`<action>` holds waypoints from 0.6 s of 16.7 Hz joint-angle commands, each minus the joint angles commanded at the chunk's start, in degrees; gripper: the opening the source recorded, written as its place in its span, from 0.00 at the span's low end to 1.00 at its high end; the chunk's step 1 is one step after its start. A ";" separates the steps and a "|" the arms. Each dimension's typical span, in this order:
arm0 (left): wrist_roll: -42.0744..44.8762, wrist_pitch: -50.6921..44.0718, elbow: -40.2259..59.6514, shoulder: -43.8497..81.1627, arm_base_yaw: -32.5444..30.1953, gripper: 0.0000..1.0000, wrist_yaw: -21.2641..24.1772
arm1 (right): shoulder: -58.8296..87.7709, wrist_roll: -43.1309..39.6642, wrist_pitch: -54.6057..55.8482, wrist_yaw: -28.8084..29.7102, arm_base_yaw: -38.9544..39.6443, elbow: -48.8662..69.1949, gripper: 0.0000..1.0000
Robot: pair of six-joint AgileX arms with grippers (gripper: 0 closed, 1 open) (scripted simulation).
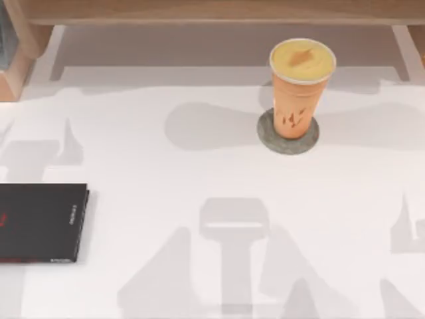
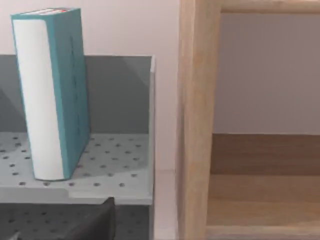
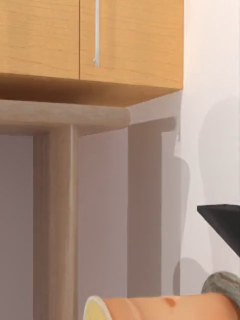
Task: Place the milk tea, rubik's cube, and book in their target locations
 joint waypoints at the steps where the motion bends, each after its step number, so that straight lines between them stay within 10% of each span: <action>1: 0.10 1.58 3.96 6.57 1.11 1.00 1.25 | 0.00 0.00 0.00 0.00 0.00 0.00 1.00; 10: 0.40 14.75 36.03 54.96 10.09 1.00 11.03 | 0.00 0.00 0.00 0.00 0.00 0.00 1.00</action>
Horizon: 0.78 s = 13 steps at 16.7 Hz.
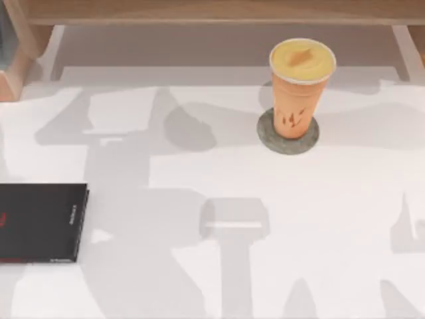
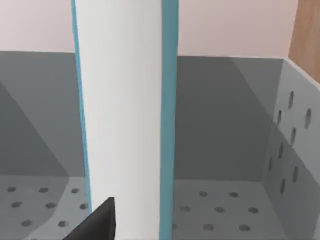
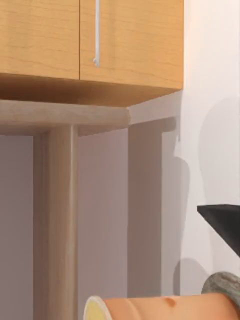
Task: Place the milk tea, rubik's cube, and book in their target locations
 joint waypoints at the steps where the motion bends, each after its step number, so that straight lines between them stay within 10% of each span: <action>1: -0.10 1.22 2.78 3.60 0.74 1.00 0.82 | 0.00 0.00 0.00 0.00 0.00 0.00 1.00; 13: -0.63 4.92 12.34 15.52 2.70 1.00 3.12 | 0.00 0.00 0.00 0.00 0.00 0.00 1.00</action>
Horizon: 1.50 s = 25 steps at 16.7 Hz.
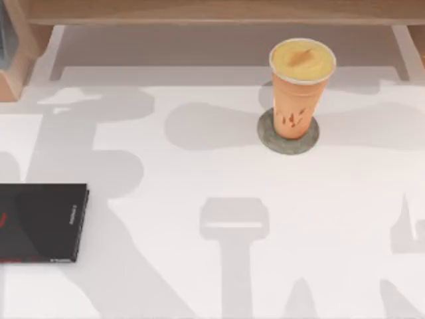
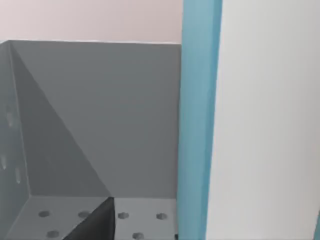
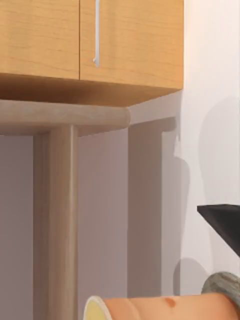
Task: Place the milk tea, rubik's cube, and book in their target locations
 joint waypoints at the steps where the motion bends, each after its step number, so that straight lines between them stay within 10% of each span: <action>1: -0.02 -0.30 1.09 0.72 -0.12 1.00 -0.17 | 0.00 0.00 0.00 0.00 0.00 0.00 1.00; 10: -0.08 -2.57 8.03 5.34 -1.17 1.00 -1.17 | 0.00 0.00 0.00 0.00 0.00 0.00 1.00; 23: -0.08 -2.57 8.03 5.34 -1.17 0.02 -1.17 | 0.00 0.00 0.00 0.00 0.00 0.00 1.00; 25: -0.08 -2.57 8.03 5.34 -1.17 0.00 -1.17 | 0.00 0.00 0.00 0.00 0.00 0.00 1.00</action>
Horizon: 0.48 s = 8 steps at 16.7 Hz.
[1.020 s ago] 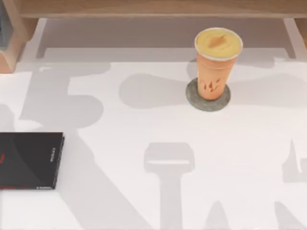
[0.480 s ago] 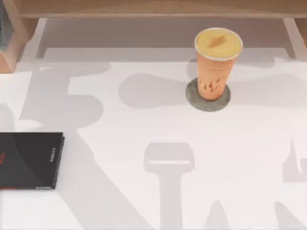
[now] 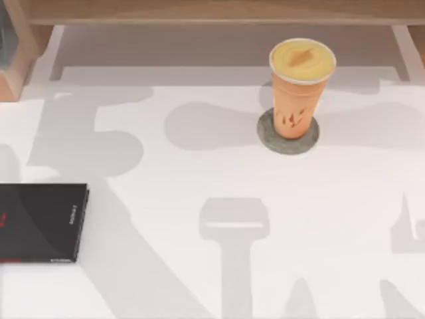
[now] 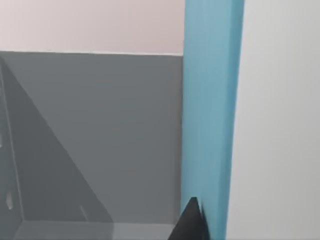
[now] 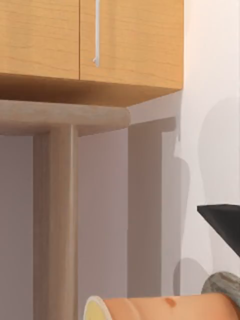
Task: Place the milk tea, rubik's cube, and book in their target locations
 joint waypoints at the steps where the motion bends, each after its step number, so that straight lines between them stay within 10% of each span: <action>1: 0.00 0.00 0.00 0.00 0.00 0.00 0.00 | 0.00 0.00 0.00 0.00 0.00 0.00 1.00; 8: 0.09 -0.06 -0.11 -0.28 0.20 0.00 0.01 | 0.00 0.00 0.00 0.00 0.00 0.00 1.00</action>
